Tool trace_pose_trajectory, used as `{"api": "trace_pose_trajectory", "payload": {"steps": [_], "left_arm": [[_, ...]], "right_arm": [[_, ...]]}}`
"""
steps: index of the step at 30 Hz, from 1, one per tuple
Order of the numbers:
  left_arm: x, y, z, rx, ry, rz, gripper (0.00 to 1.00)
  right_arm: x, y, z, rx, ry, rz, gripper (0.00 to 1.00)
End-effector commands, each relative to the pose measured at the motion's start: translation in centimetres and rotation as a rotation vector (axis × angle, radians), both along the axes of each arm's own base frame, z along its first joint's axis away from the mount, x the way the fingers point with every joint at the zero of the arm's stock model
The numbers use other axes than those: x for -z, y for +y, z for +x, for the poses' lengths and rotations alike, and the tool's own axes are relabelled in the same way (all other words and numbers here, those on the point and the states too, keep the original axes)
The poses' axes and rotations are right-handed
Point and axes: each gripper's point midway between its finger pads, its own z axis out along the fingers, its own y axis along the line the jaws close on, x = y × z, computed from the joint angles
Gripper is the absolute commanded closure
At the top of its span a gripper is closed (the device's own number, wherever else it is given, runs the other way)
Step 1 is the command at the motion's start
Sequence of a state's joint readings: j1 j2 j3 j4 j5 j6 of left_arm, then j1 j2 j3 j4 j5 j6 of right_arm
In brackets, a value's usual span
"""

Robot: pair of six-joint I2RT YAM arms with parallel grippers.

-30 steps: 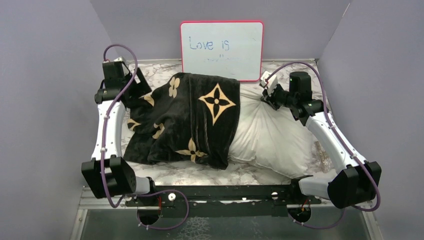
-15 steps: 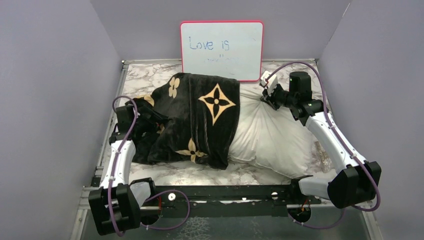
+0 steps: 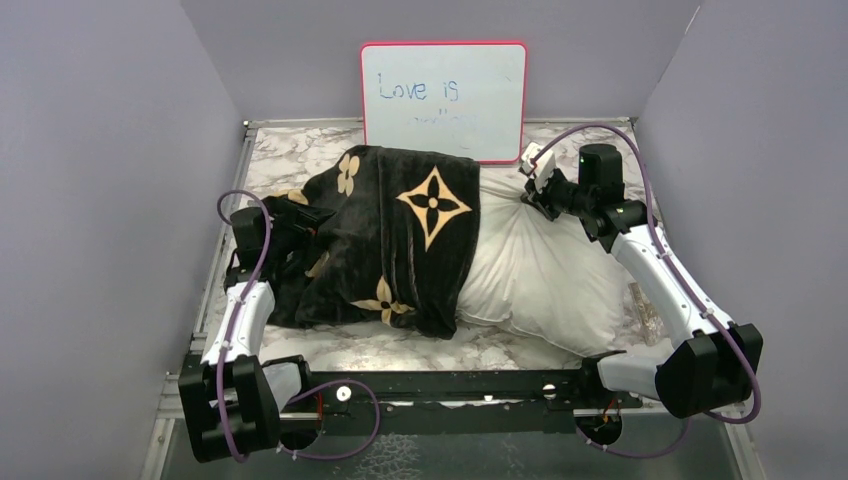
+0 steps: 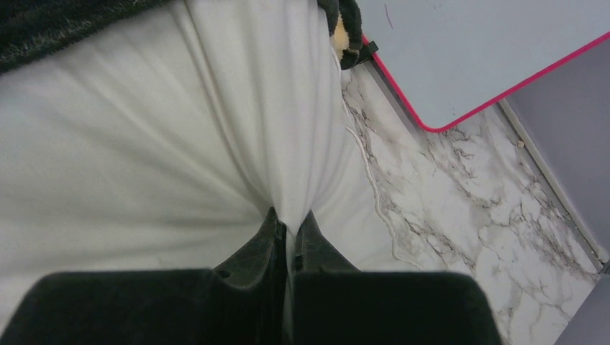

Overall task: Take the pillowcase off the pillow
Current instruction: Remove the pillow from the pillowcase.

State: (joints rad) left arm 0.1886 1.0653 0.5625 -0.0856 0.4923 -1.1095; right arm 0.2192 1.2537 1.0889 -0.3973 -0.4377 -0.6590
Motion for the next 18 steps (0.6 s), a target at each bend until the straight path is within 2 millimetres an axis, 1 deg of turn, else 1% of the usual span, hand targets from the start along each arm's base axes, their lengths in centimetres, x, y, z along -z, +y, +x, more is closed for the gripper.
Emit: {"api": "trace_pose_trajectory", "payload": {"steps": [1,2,3,4,5,7,8,10,11,12,15,16,18], "left_arm": [[-3.3,0.6,2.7,-0.052,-0.161,-0.036,0.01],[-3.1,0.4,2.8,-0.033,-0.160,-0.043,0.03],[-2.7,0.0,2.8,-0.001,-0.151,-0.044,0.09],[-2.0,-0.4,2.9,0.034,-0.135,-0.045,0.19],[-1.7,-0.8,2.8,0.077,-0.132,-0.046,0.29],[-0.9,-1.6,2.5,0.157,-0.121,-0.045,0.46],[-0.6,-1.7,2.4,0.181,-0.117,-0.032,0.56],[-0.6,-1.5,2.3,0.206,-0.123,0.017,0.79],[-0.9,-0.8,2.5,0.186,-0.128,0.062,0.96],[-1.0,0.1,2.5,0.162,-0.109,0.112,1.00],[-3.1,4.6,2.9,0.062,-0.078,0.312,1.00],[-4.2,6.5,2.9,0.022,-0.069,0.377,1.00],[-5.8,10.5,2.3,-0.077,-0.028,0.467,1.00]], "right_arm": [[-2.2,-1.6,1.2,0.050,-0.122,-0.027,0.99],[-2.2,-1.5,1.2,0.048,-0.123,-0.027,0.99],[-2.1,-1.5,1.2,0.046,-0.119,-0.027,0.99],[-2.1,-1.5,1.2,0.044,-0.119,-0.028,0.99],[-2.1,-1.5,1.2,0.044,-0.120,-0.028,0.99],[-2.1,-1.5,1.3,0.046,-0.120,-0.029,0.99],[-2.0,-1.6,1.3,0.049,-0.118,-0.031,0.99],[-1.9,-1.8,1.4,0.063,-0.122,-0.039,0.99],[-1.9,-2.1,1.5,0.077,-0.127,-0.047,0.99],[-1.9,-2.3,1.5,0.087,-0.134,-0.052,0.99],[-1.8,-3.1,1.7,0.122,-0.150,-0.075,0.99],[-1.8,-3.2,1.7,0.127,-0.156,-0.080,0.99],[-1.7,-3.4,1.8,0.134,-0.160,-0.087,0.99]]}}
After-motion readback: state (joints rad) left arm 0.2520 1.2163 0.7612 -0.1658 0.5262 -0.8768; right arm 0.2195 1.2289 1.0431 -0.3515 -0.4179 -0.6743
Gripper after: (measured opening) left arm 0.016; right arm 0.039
